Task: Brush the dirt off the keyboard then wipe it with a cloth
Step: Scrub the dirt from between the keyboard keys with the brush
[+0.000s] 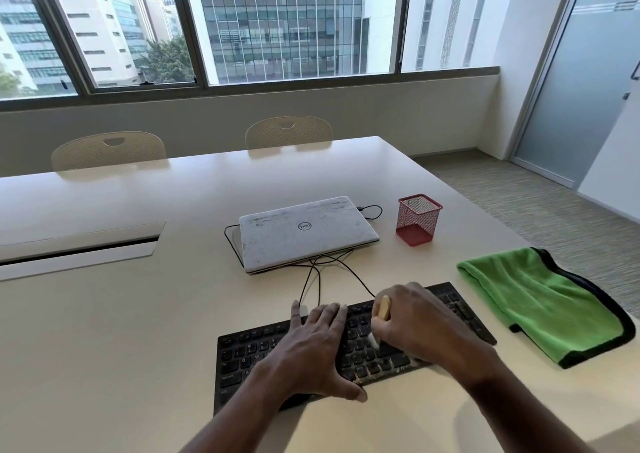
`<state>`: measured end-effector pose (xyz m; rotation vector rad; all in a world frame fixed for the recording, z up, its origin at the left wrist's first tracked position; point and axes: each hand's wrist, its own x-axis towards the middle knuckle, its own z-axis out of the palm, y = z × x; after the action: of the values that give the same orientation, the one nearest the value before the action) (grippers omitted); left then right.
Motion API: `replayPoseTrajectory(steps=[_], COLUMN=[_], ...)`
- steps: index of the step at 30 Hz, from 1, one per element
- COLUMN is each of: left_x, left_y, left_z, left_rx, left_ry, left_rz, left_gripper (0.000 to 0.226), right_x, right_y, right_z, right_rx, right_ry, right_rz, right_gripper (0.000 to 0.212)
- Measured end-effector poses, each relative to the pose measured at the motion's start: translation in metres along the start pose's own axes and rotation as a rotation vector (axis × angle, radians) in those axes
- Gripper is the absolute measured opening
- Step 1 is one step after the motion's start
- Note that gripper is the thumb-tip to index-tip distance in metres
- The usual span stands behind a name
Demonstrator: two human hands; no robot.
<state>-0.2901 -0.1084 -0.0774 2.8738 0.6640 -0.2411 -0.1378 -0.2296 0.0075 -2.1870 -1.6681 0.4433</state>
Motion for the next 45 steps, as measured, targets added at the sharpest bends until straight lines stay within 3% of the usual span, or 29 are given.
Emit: replayPoseTrajectory(steps=[4,12,22,27,31,35,39,45], left_x=[0.001,0.002,0.007,0.012,0.015,0.020,0.024,0.027], left_y=[0.000,-0.002,0.001,0.008,0.012,0.017,0.021,0.025], left_z=[0.000,0.003,0.002,0.000,-0.001,-0.003,-0.003,-0.002], left_rx=[-0.004,-0.001,0.001,0.003,0.007,0.019,0.021,0.018], left_ry=[0.005,0.006,-0.005,-0.009,-0.012,-0.009,0.002,0.018], left_rz=[-0.001,0.003,0.005,0.017,0.022,0.032,0.039,0.036], left_gripper=[0.140,0.141,0.141,0.140,0.139,0.138,0.140,0.140], right_x=[-0.001,-0.002,-0.006,-0.010,-0.011,-0.014,-0.013,-0.015], right_y=[-0.004,0.000,0.022,0.027,0.032,0.032,0.040,0.043], right_z=[-0.001,-0.005,-0.022,-0.017,-0.027,-0.022,-0.025,-0.020], right_rx=[-0.057,-0.016,0.038,0.067,0.081,0.075,0.044,0.043], right_ry=[-0.099,-0.132,0.031,-0.016,0.086,0.025,0.110,0.056], right_rz=[-0.019,-0.008,0.098,0.102,0.135,0.124,0.168,0.163], right_gripper=[0.021,0.016,0.017,0.012,0.015,0.013,0.015,0.015])
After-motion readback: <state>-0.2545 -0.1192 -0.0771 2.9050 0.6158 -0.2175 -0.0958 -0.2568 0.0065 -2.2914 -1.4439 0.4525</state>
